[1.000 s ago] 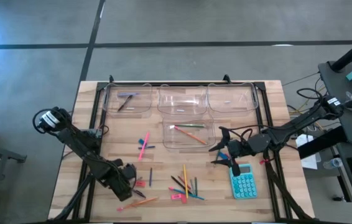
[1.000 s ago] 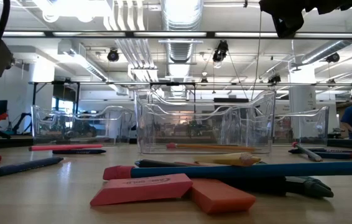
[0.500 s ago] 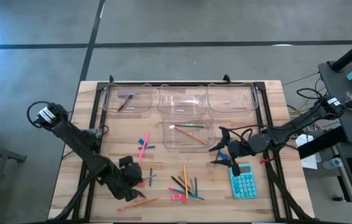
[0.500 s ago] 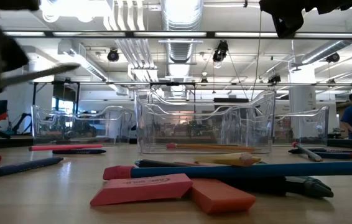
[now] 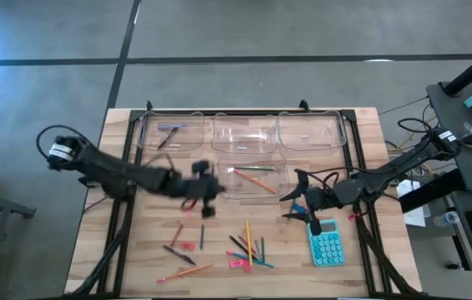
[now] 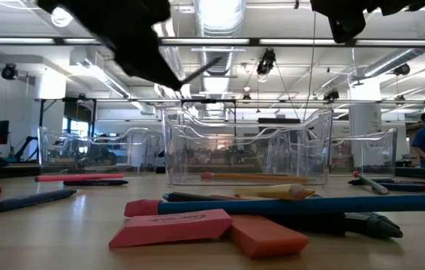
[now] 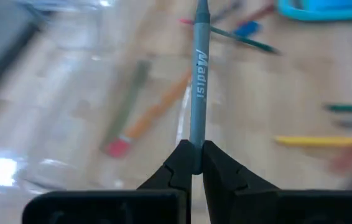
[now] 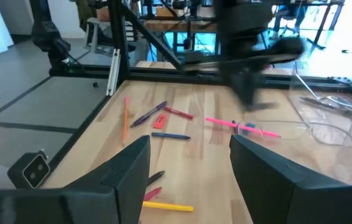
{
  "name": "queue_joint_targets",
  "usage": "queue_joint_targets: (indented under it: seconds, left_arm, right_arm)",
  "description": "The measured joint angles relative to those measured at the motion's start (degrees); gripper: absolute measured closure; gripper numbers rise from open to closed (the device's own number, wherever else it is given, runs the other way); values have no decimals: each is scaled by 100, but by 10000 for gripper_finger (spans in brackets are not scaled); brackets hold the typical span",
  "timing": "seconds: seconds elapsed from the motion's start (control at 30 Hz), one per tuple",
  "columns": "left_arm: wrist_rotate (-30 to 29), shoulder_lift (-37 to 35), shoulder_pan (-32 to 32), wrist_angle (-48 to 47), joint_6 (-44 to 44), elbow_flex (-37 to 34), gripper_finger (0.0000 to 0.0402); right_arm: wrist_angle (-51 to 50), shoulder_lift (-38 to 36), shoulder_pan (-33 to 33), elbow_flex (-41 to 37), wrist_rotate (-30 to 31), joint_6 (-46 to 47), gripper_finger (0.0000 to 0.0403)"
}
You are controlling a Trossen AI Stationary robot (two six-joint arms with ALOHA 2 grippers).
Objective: Sort crayons/erasers/pens/pencils in bins
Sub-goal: Put the left gray crayon into the top middle transparent bin, then put the left orange eraser into the top right transparent bin
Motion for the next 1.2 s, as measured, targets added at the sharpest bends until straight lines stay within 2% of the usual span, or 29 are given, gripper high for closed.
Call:
queue_joint_targets:
  seconds: [0.13, 0.33, 0.47, 0.53, 0.73, 0.9, 1.03, 1.2]
  left_arm:
    - [700, 0, 1191, 10, 921, 248, 400]
    - [1441, 210, 2708, -4, 1788, 449, 400]
    - [1679, 506, 3230, -12, 1968, 572, 398]
    - [1669, 647, 3351, 108, 2052, 620, 385]
    - [1243, 852, 3365, 135, 2198, 715, 294]
    - [1074, 592, 3271, -277, 1946, 886, 225]
    - [1114, 80, 2786, -1100, 1559, 1063, 204]
    - [1090, -570, 1477, -1972, 1129, 889, 209]
  right_arm:
    - [-50, 0, 0, -4, 2, -2, 193]
    - [-84, 0, -1, -11, 2, -114, 193]
    - [-113, 0, -2, -13, 6, -170, 193]
    - [-112, 0, -2, -13, 15, -180, 193]
    - [-115, 2, -2, -13, 64, -175, 193]
    - [-115, 2, -2, -25, 102, -143, 193]
    - [-126, 2, -2, -39, 103, -127, 193]
    - [-125, 2, -2, -39, 103, -129, 193]
